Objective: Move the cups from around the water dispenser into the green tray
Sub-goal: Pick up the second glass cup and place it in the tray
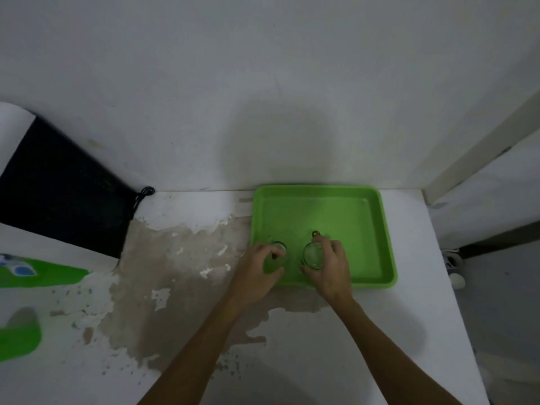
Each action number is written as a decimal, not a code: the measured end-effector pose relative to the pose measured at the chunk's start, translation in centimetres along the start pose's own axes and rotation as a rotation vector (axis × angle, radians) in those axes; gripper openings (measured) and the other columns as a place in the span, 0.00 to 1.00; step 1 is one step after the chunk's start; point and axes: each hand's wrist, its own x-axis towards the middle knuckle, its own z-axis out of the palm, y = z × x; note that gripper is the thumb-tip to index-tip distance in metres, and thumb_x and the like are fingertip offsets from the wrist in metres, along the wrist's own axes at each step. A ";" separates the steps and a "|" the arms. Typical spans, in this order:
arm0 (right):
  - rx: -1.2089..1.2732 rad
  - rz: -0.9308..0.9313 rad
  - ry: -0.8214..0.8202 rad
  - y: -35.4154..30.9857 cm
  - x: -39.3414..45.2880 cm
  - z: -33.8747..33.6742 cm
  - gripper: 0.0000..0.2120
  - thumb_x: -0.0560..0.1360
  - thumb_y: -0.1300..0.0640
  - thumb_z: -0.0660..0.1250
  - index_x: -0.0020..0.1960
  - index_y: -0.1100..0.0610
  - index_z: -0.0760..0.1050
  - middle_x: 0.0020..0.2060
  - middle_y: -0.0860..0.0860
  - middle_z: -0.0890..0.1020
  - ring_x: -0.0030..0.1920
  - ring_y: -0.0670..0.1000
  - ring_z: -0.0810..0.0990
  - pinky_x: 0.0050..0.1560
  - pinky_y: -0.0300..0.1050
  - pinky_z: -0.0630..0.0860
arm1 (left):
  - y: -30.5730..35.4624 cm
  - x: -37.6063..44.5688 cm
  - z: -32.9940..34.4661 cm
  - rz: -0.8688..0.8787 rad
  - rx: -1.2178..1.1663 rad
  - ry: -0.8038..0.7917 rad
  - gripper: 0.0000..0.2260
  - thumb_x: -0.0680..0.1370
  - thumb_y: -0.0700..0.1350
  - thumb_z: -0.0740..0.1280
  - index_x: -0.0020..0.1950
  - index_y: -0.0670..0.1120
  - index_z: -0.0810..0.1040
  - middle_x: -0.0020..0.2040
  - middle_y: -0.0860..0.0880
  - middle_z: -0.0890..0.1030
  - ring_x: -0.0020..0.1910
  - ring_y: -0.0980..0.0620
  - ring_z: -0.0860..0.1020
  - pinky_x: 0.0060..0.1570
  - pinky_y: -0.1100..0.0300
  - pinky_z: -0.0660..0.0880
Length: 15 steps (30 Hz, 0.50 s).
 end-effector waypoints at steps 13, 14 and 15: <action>-0.075 -0.110 0.050 -2.6 -1.8 -1.4 0.27 0.66 0.50 0.76 0.62 0.55 0.74 0.56 0.56 0.75 0.55 0.57 0.76 0.58 0.56 0.76 | -1.3 -1.8 -2.3 0.006 -0.217 0.053 0.14 0.74 0.41 0.73 0.49 0.61 0.79 0.52 0.59 0.82 0.53 0.62 0.78 0.51 0.66 0.73; -0.039 -0.131 0.080 -3.1 -2.1 -1.6 0.22 0.66 0.52 0.75 0.58 0.55 0.76 0.54 0.55 0.76 0.53 0.56 0.77 0.56 0.55 0.77 | -1.6 -2.3 -2.7 0.013 -0.238 0.076 0.15 0.74 0.39 0.73 0.48 0.61 0.79 0.50 0.59 0.82 0.51 0.63 0.80 0.49 0.67 0.73; -0.001 -0.142 0.093 -3.8 -2.4 -1.8 0.18 0.67 0.54 0.75 0.55 0.55 0.77 0.52 0.54 0.77 0.52 0.56 0.78 0.54 0.54 0.77 | -1.9 -2.9 -3.2 0.016 -0.259 0.098 0.16 0.74 0.38 0.73 0.47 0.61 0.79 0.48 0.59 0.83 0.48 0.63 0.80 0.47 0.68 0.73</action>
